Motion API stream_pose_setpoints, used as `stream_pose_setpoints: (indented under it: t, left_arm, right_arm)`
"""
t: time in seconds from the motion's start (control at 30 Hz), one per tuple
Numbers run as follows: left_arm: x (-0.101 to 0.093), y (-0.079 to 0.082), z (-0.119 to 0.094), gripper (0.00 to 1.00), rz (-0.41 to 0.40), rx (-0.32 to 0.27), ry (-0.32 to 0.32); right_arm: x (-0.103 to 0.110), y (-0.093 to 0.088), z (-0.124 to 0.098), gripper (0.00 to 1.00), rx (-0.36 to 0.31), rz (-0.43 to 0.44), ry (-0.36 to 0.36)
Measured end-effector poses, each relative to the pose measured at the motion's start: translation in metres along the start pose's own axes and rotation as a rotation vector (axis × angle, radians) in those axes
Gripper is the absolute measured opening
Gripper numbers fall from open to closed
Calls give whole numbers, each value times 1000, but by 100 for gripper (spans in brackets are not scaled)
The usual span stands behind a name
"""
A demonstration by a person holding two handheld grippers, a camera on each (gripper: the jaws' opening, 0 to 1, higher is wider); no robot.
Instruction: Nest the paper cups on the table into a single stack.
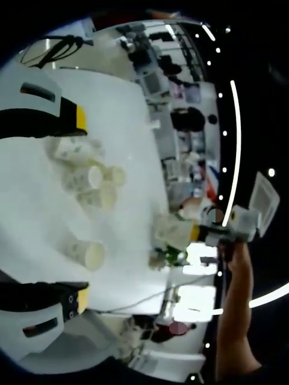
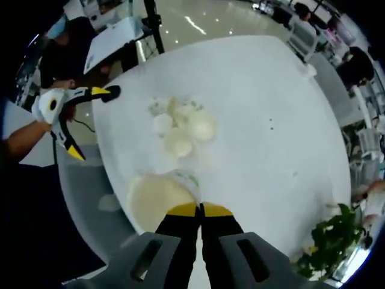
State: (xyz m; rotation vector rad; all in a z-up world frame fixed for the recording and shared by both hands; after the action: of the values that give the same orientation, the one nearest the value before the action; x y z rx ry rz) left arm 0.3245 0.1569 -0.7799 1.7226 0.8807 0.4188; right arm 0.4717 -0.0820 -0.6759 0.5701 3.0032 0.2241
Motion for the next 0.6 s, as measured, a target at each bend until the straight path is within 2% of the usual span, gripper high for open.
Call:
stream_pose_setpoints:
  t: [0.6]
  left_arm:
    - [0,2,1,98,-3,-2,-2]
  right_arm:
    - [12,-3,-3,0,15,2,19]
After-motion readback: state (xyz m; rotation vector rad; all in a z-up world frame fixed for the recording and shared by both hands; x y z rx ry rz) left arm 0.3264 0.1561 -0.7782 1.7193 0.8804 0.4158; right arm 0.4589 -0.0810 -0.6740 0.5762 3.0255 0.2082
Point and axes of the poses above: the point that each gripper's makers call its tool centre point, and the gripper's own axes: z roughly forward along the fingers, x roughly to its left, y roughly out of its top, the point moved 5 cm from there along -z, roughly backward along the fingers, and after that the axes turned 7 degrees about -z, right-handed, at the moved point
